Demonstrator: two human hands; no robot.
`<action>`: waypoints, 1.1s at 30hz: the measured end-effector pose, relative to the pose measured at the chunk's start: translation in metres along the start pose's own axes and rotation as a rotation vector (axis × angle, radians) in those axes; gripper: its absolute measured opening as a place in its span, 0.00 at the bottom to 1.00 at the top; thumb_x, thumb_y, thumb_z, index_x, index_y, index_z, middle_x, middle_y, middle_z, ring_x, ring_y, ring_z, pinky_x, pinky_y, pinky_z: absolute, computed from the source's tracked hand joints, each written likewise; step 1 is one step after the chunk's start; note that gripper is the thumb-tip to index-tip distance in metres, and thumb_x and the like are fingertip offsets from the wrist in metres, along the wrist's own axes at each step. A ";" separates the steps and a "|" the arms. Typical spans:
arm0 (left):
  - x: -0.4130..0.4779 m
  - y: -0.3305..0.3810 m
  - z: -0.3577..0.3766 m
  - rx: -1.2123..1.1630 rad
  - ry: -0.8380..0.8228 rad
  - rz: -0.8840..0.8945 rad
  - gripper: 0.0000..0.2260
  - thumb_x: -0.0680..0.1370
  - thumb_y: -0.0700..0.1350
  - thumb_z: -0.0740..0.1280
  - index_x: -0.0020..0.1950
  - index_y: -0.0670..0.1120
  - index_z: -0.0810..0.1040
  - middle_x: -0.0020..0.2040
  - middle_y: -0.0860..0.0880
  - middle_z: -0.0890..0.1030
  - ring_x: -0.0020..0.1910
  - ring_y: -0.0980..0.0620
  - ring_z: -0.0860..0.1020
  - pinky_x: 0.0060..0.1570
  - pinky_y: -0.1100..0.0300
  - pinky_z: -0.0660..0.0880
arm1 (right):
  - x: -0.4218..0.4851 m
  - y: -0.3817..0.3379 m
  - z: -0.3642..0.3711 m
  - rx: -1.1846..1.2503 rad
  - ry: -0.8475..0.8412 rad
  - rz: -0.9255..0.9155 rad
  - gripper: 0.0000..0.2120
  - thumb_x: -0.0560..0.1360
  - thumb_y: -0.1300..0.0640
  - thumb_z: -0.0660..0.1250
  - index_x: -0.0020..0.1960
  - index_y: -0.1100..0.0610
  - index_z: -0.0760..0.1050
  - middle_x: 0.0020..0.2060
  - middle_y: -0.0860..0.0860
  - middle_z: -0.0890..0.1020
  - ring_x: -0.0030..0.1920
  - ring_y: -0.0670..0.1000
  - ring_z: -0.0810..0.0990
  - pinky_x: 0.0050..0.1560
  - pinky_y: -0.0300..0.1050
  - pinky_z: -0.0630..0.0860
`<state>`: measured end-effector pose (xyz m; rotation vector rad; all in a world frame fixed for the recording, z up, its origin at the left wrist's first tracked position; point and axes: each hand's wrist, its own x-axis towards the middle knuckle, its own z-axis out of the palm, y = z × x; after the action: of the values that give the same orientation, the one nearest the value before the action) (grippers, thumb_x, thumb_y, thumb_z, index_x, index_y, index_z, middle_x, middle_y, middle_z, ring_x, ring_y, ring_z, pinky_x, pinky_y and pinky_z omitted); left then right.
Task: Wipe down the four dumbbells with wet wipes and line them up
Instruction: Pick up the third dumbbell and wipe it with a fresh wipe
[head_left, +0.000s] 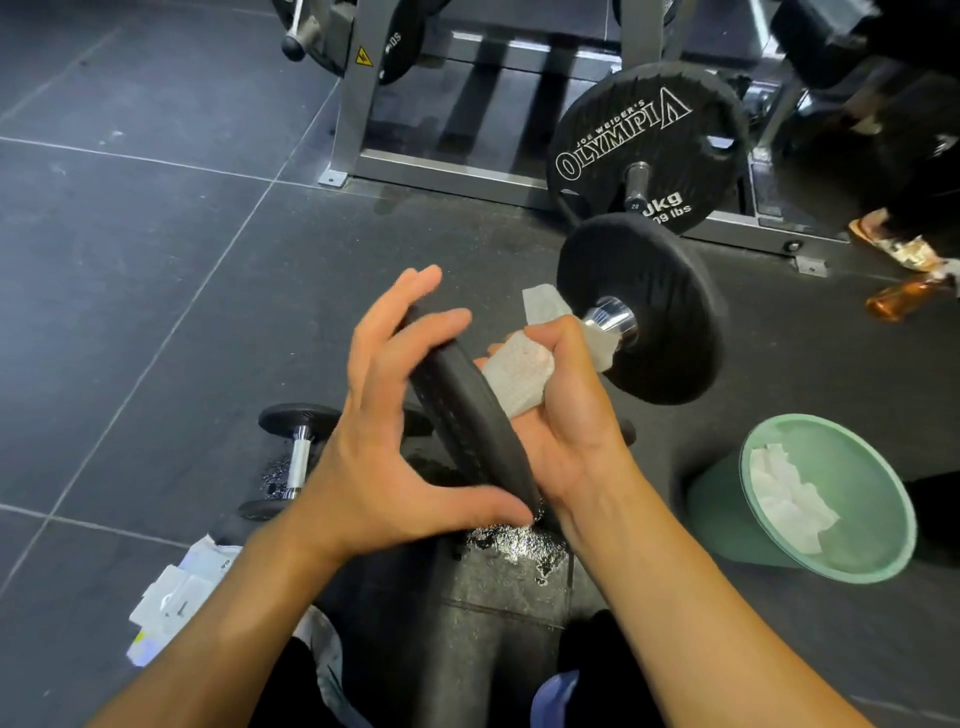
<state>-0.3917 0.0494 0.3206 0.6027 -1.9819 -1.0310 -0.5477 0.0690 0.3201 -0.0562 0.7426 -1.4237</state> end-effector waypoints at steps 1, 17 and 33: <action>0.000 0.000 0.002 -0.065 0.030 -0.027 0.43 0.74 0.66 0.72 0.78 0.45 0.59 0.80 0.43 0.61 0.82 0.50 0.64 0.77 0.46 0.68 | 0.000 0.001 0.000 0.008 0.007 0.001 0.06 0.70 0.55 0.64 0.38 0.57 0.69 0.32 0.55 0.72 0.31 0.53 0.75 0.36 0.45 0.77; 0.004 0.006 0.003 0.048 -0.021 0.026 0.48 0.62 0.57 0.84 0.74 0.49 0.62 0.79 0.52 0.66 0.80 0.52 0.65 0.75 0.51 0.69 | 0.005 -0.003 0.000 -0.062 0.050 -0.043 0.07 0.67 0.56 0.66 0.41 0.57 0.69 0.35 0.56 0.70 0.35 0.54 0.74 0.38 0.46 0.76; 0.015 0.017 -0.007 -1.265 -0.057 -1.213 0.41 0.73 0.77 0.57 0.66 0.46 0.84 0.71 0.38 0.79 0.70 0.32 0.76 0.59 0.19 0.70 | 0.001 0.006 -0.003 -0.031 -0.035 -0.017 0.15 0.64 0.58 0.71 0.48 0.59 0.72 0.38 0.58 0.76 0.41 0.57 0.79 0.56 0.61 0.73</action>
<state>-0.3947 0.0451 0.3436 0.9648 -0.4554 -2.6257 -0.5439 0.0699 0.3144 -0.1115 0.7375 -1.4238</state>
